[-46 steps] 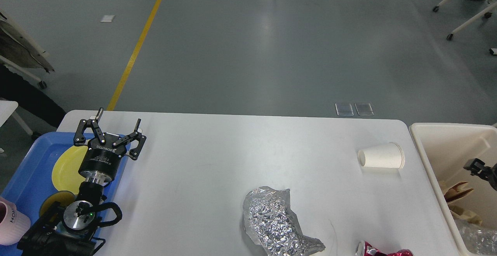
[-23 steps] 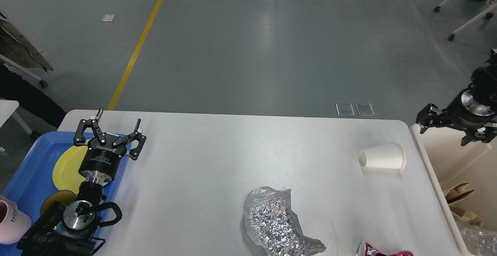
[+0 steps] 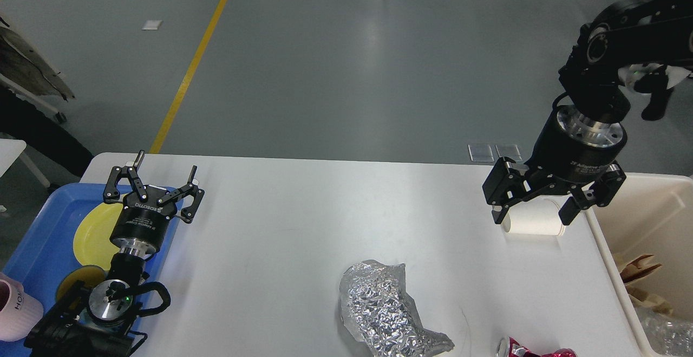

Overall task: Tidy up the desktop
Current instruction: 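Move the right gripper over the larger crumpled foil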

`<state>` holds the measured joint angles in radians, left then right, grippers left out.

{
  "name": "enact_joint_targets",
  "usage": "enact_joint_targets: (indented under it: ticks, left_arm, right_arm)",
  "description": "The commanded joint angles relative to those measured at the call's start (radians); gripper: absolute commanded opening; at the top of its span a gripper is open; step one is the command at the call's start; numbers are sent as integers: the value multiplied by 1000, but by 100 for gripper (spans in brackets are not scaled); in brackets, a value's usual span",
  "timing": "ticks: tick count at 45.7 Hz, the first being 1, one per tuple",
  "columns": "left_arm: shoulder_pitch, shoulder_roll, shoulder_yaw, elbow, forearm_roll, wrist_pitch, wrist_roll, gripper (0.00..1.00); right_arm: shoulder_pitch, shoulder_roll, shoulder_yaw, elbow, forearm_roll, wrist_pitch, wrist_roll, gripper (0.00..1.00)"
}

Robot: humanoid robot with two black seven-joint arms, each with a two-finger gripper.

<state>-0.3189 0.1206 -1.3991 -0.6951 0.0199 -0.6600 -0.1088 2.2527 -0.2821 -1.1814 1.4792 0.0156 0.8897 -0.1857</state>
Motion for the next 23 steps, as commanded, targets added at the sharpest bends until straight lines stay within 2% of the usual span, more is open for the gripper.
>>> enact_joint_targets:
  ticks: [1,7,9,11,14,16,23]
  left_arm:
    - [0,1,0,0,0,0,-2,97]
    - [0,1,0,0,0,-1,-2,97]
    - [0,1,0,0,0,-1,0,97]
    - [0,1,0,0,0,0,0,97]
    - [0,1,0,0,0,0,0,97]
    - [0,1,0,0,0,0,-2,97]
    - [0,1,-1,0,0,-1,0,97]
  right_arm:
    - [28,-5,5,88,6,-107,0,98]
    - [31,-6,3,99,21,-161,0,97]
    - [33,-6,8,99,38,-169,0,93]
    - [33,-6,16,101,58,-175,0,93]
    - [31,-9,95,113,101,-211,0,87]
    - [24,-11,129,122,106,-242,0,87]
    - [-112,-9,227,109,96,-319,-3,87]
